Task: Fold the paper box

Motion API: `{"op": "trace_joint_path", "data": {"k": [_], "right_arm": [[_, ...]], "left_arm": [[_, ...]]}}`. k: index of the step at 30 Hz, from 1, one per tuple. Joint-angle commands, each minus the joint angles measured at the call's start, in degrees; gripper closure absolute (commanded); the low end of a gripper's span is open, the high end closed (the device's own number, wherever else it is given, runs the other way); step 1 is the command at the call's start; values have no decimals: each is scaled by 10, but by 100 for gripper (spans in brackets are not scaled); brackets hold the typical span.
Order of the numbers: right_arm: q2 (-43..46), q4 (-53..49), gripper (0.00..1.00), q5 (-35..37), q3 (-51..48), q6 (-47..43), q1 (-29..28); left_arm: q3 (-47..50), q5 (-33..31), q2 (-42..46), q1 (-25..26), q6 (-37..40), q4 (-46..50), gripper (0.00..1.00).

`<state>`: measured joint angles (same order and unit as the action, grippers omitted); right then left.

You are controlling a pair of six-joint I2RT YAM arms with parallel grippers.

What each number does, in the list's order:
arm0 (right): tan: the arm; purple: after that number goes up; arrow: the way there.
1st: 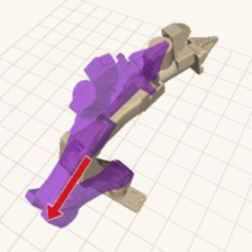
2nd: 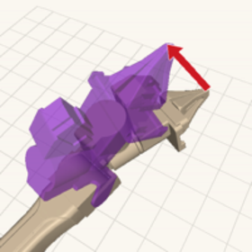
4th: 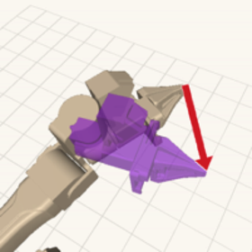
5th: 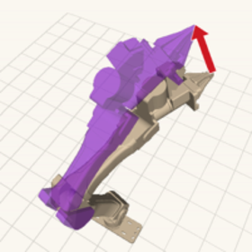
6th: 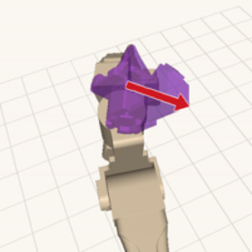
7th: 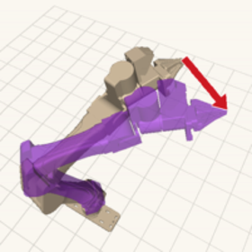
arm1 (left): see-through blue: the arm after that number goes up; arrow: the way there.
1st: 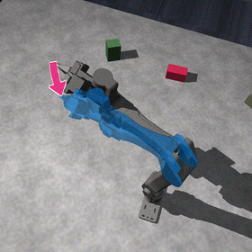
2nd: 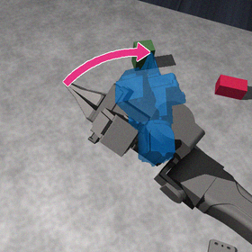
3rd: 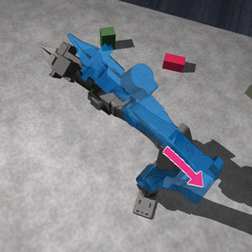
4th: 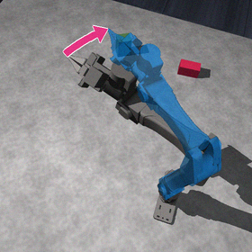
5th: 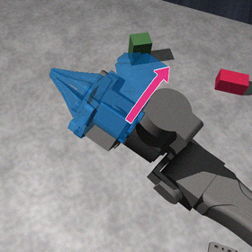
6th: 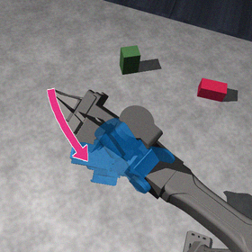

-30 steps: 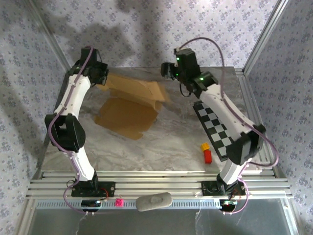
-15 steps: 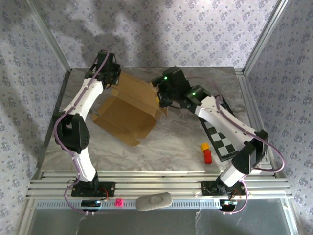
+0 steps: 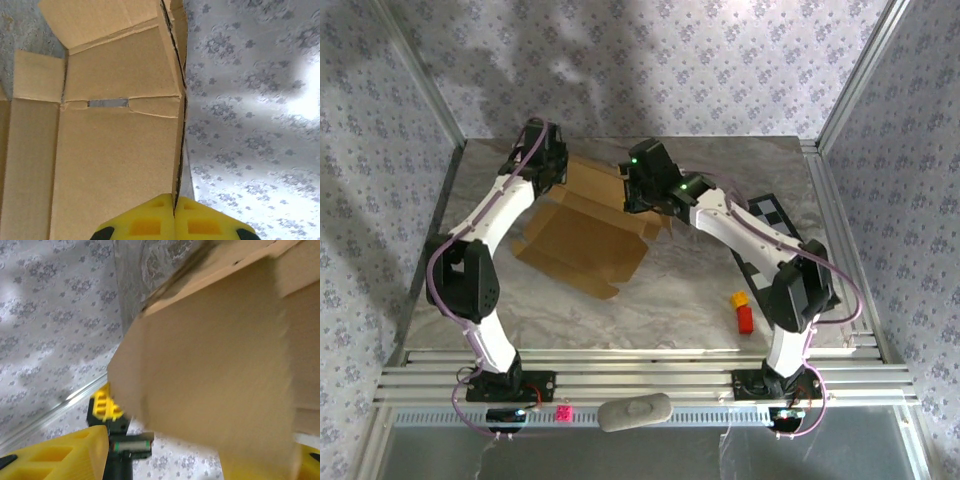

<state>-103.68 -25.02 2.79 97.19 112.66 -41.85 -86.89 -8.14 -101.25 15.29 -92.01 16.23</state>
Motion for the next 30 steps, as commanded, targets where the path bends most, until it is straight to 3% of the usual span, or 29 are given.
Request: {"op": "trace_joint_path", "data": {"k": [1,8,18,19,21,23,25,30], "right_arm": [[-16,-6,40,26,28,15,-3],[-54,8,50,54,58,-10,4],[-75,3,99,68,63,-47,32],[-70,0,100,69,59,-52,37],[-54,-6,100,62,42,-69,52],[-47,-7,100,30,34,-108,78],[-53,10,100,-45,28,-159,113],[-60,1,100,-192,27,-298,175]], "left_arm": [[10,8,25,6,-439,34,100],[19,12,31,10,-438,36,100],[18,28,39,20,-421,38,100],[21,27,45,19,-406,32,88],[23,48,62,2,-342,26,48],[3,88,74,-29,-253,56,30],[-35,138,79,-64,-155,117,26],[-125,279,42,-122,83,202,33]]}}
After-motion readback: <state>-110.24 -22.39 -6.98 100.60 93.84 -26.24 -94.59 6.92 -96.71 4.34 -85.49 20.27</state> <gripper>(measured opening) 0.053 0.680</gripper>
